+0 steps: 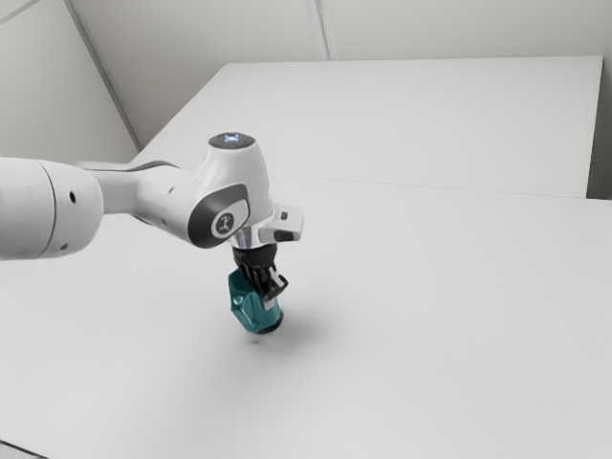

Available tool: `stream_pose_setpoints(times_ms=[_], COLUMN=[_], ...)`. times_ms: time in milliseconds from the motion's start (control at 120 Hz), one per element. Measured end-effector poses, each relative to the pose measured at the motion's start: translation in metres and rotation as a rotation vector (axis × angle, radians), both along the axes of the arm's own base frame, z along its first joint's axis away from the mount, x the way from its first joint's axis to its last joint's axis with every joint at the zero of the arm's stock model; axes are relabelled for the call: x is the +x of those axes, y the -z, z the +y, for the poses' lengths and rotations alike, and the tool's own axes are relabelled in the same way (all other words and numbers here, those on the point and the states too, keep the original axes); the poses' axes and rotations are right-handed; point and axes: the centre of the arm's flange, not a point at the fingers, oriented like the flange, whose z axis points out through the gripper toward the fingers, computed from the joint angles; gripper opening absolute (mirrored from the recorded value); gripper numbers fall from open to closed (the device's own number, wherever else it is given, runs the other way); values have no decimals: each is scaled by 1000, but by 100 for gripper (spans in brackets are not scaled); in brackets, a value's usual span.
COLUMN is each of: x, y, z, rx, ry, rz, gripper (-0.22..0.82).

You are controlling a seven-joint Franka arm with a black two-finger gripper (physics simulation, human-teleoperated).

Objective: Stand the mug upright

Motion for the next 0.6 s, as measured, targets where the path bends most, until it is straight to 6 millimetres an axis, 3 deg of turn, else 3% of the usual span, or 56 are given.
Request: stream_pose_setpoints(times_ms=[267,600], x=[0,1], y=[3,1], z=[0,0], rx=[2,-4], ry=[-21,-34], rz=[-3,-6], gripper=[-17,3])
